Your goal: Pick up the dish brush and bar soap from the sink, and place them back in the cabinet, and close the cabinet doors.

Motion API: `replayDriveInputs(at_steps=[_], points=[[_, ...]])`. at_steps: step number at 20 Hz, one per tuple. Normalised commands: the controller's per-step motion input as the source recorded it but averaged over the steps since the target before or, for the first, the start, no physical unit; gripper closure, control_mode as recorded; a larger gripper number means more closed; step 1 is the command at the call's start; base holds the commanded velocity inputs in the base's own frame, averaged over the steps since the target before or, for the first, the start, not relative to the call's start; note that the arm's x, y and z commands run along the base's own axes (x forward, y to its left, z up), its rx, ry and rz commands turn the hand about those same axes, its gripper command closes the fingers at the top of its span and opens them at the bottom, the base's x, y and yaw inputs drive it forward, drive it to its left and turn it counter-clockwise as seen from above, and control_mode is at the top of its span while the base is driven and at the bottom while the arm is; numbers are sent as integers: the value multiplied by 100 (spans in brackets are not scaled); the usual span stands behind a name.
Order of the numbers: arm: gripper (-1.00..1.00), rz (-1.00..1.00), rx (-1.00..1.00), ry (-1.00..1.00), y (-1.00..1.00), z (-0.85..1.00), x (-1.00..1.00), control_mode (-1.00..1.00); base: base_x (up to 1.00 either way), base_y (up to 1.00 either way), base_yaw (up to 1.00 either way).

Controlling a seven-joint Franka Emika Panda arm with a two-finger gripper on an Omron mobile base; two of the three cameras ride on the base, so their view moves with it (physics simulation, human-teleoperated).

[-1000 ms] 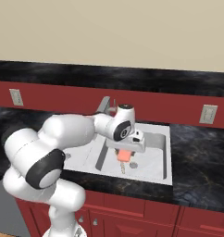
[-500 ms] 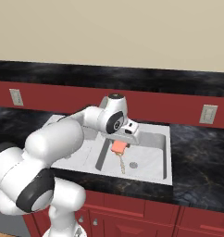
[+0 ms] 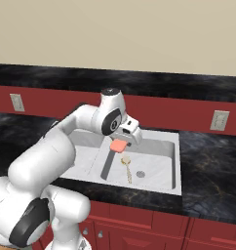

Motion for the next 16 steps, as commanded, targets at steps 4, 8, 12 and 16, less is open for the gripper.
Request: replayDriveInputs(at_steps=[4,8,12,16], points=[[100,0,-2,-11,29,44,-17,-100,0,0,0],[100,0,-3,-12,42,38,-11,-100,0,0,0],[100,0,-3,-9,49,35,-13,-100,0,0,0],[100,0,-2,-8,47,42,-10,-100,0,0,0]])
